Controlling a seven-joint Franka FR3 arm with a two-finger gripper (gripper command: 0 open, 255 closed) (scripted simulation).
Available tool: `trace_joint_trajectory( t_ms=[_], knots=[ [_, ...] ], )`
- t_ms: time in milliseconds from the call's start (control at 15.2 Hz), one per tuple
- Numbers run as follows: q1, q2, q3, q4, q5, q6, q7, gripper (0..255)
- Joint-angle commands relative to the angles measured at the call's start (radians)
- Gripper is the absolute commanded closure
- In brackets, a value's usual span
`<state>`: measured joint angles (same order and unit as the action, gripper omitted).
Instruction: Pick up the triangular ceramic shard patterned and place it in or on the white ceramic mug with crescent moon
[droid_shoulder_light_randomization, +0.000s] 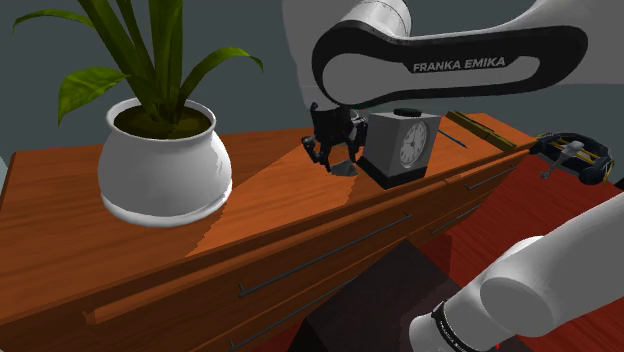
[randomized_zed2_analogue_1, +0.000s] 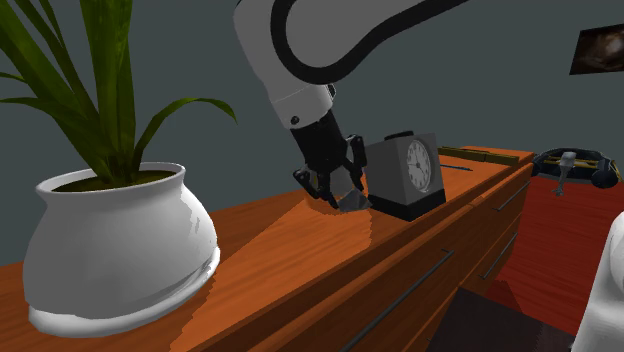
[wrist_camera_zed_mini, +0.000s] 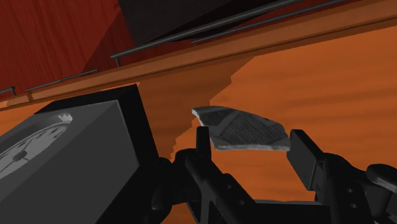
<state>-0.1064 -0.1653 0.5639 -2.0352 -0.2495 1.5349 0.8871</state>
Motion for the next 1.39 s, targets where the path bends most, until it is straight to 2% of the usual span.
trace_joint_trajectory(
  t_ms=[0,1188,1320],
  knots=[
    [-0.001,-0.005,-0.002,0.022,0.001,-0.025,-0.01,255],
    [-0.007,0.005,0.0,0.27,-0.016,-0.256,-0.074,255],
    [-0.016,0.02,-0.009,0.285,-0.031,-0.253,-0.091,255]
  ],
)
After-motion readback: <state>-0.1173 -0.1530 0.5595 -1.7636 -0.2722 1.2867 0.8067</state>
